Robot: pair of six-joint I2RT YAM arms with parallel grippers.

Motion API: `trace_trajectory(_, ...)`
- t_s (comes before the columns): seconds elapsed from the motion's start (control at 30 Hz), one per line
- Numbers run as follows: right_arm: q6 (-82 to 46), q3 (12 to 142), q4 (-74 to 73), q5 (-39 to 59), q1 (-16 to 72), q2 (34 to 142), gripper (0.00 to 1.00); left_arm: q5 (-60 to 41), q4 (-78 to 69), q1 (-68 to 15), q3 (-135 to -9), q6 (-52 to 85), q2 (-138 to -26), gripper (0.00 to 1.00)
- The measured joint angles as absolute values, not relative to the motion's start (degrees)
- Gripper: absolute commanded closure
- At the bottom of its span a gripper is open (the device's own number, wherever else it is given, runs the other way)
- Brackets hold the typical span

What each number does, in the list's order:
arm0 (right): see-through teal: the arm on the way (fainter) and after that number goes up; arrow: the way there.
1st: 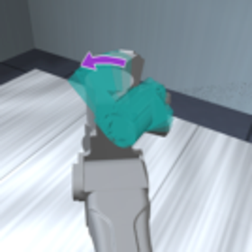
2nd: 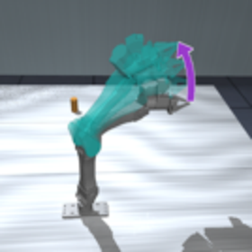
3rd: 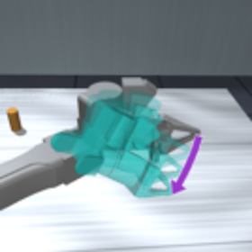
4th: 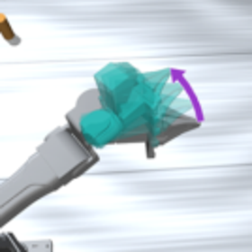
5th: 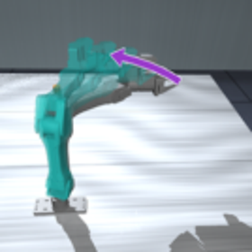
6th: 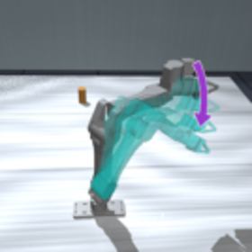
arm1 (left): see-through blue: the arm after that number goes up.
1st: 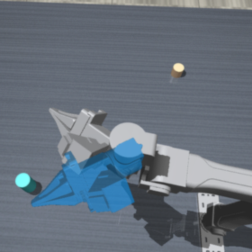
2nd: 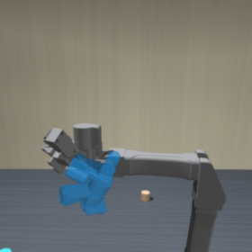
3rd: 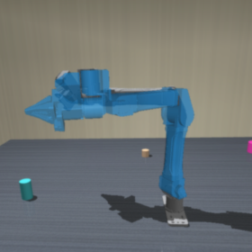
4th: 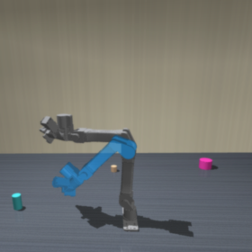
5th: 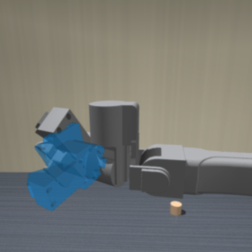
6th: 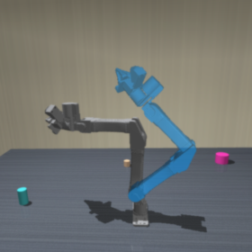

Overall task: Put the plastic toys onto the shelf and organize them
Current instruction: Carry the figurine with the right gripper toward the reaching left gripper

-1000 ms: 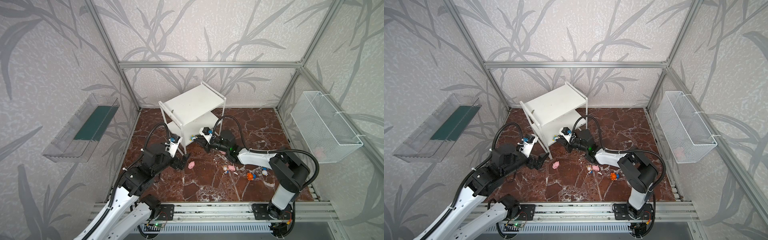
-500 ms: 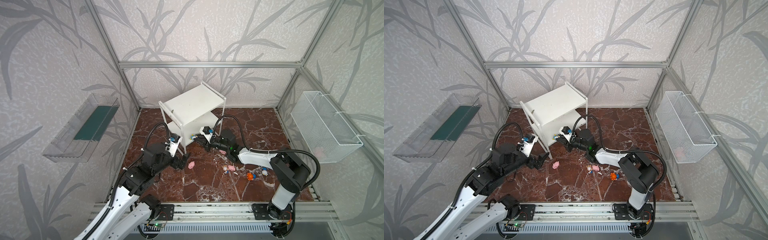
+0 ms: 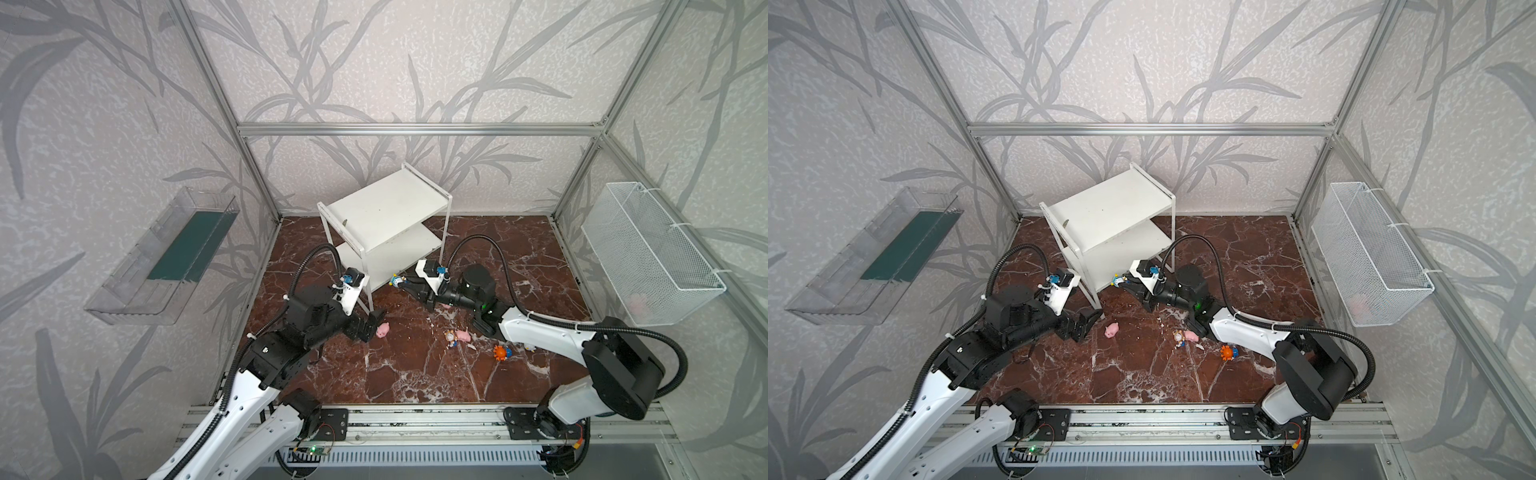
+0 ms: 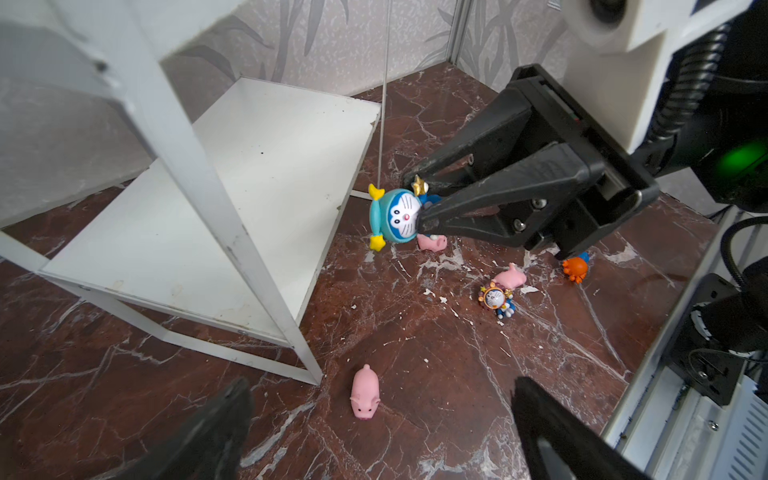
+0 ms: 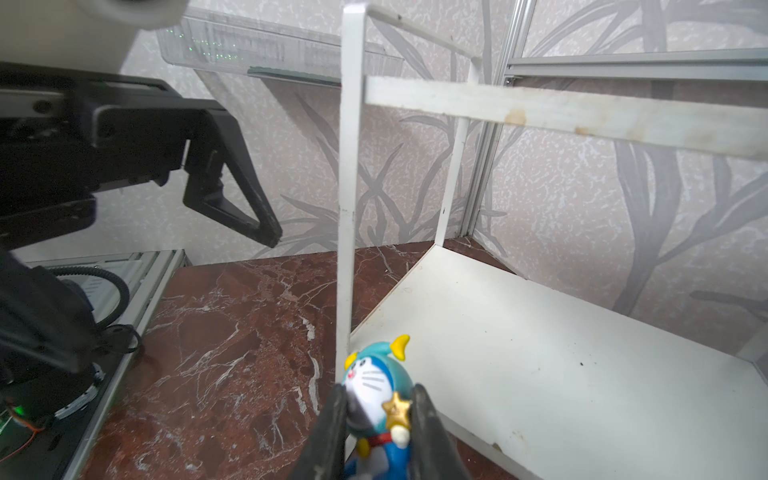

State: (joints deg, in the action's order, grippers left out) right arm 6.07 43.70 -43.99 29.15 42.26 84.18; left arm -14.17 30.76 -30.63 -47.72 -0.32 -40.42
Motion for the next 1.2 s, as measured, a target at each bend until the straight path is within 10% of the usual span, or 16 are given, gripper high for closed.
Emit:
trace_trajectory(0.33,6.9,41.7,-35.4,36.1,42.3,73.1,0.83,-25.8,30.2,-30.2,-47.7,0.8,-40.9,0.09)
trace_trajectory(0.67,8.7,40.8,-30.7,40.9,45.1,67.9,0.83,-37.2,28.6,-29.1,-47.8,2.8,-40.9,0.6)
trace_trajectory(1.2,11.0,40.8,-27.8,41.2,48.8,67.0,0.83,-47.4,27.7,-28.4,-47.8,4.3,-42.5,0.56)
